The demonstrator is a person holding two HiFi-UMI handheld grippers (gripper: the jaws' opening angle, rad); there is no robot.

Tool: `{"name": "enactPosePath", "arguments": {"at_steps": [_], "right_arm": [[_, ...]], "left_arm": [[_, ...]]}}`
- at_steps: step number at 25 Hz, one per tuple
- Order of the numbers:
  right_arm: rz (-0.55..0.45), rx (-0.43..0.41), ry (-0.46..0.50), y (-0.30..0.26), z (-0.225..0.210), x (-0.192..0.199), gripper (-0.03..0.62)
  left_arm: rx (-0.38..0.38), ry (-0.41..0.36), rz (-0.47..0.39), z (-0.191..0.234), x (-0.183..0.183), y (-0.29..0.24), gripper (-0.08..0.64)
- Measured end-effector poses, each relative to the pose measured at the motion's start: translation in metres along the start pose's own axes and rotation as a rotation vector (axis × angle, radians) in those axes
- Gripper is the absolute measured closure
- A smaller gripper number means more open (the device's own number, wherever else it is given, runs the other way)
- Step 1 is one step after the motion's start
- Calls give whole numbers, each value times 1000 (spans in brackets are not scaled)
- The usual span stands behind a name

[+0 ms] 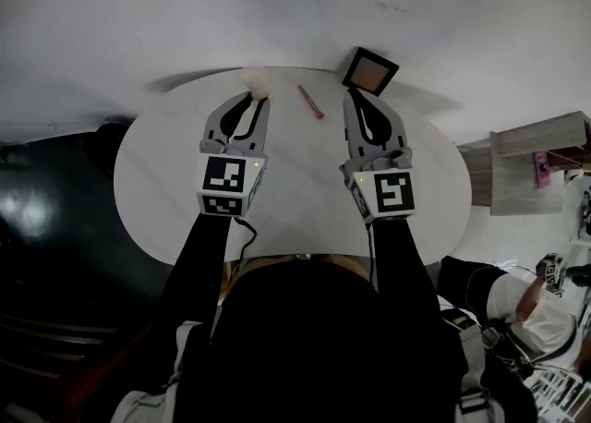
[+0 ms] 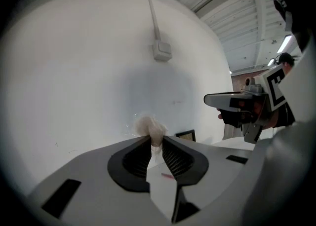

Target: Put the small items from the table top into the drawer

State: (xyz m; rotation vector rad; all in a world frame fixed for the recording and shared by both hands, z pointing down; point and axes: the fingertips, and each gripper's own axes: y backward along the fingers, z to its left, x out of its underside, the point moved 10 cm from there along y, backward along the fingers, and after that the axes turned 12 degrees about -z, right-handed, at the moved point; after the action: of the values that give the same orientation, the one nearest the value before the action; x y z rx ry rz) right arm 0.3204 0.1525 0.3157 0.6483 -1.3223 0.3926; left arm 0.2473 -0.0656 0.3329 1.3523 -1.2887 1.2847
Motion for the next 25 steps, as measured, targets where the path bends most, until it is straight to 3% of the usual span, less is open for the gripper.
{"name": "enactPosePath", "arguments": {"at_steps": [9,17,25], "right_arm": [[-18,-9,5,10,-11,-7,565],[-34,-53,-14,22,-17,-12,565],[-64,-188,-82,33,2,-12,565]], "left_arm": [[-1,-26,-65,-21,-19,7,480],[-63,-19,-116,-40,-26,22,480],[-234,-53,-99,-57,-22,75,480]]}}
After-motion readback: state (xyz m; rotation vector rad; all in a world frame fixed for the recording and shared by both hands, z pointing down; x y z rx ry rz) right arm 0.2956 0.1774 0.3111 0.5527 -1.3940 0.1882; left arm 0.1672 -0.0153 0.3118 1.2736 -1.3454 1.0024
